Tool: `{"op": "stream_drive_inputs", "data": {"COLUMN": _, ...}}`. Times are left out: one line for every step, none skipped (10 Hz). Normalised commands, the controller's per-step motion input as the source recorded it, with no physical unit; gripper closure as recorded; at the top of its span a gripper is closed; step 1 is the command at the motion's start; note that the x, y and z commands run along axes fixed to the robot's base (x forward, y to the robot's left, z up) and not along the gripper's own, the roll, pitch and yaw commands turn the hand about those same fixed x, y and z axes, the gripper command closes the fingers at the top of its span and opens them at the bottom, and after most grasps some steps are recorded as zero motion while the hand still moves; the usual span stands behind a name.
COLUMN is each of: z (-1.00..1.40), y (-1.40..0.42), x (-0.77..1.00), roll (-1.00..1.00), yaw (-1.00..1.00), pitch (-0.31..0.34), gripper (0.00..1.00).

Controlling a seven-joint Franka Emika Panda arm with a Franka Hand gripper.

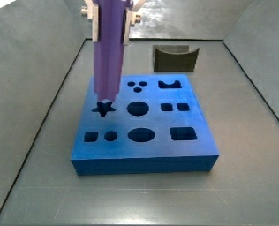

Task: Pick up the star object. Move up. Place the star object on the fixture. Regrasp the star object. Move to above the board. Insert the star object.
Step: Insert the star object.

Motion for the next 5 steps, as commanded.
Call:
{"op": "stream_drive_inputs", "data": {"z": -0.36, "y": 0.0, "x": -0.13, "roll": -0.01, "yaw": -0.91, "pitch": 0.0, "gripper": 1.0}}
{"op": "stream_drive_inputs", "data": {"z": -0.03, "y": 0.0, "x": 0.0, "roll": 0.0, "yaw": 0.0, "pitch": 0.0, "gripper": 1.0}}
{"op": "stream_drive_inputs", "data": {"z": -0.6, "y": 0.0, "x": 0.12, "roll": -0.11, "yaw": -0.97, "pitch": 0.0, "gripper": 1.0}}
{"op": "stream_drive_inputs", "data": {"z": -0.66, "y": 0.0, "x": 0.0, "roll": 0.0, "yaw": -1.0, "pitch": -0.06, "gripper": 1.0}}
{"op": "stream_drive_inputs", "data": {"z": -0.34, "y": 0.0, "x": 0.0, "roll": -0.07, "yaw": -0.93, "pitch": 0.0, "gripper": 1.0}}
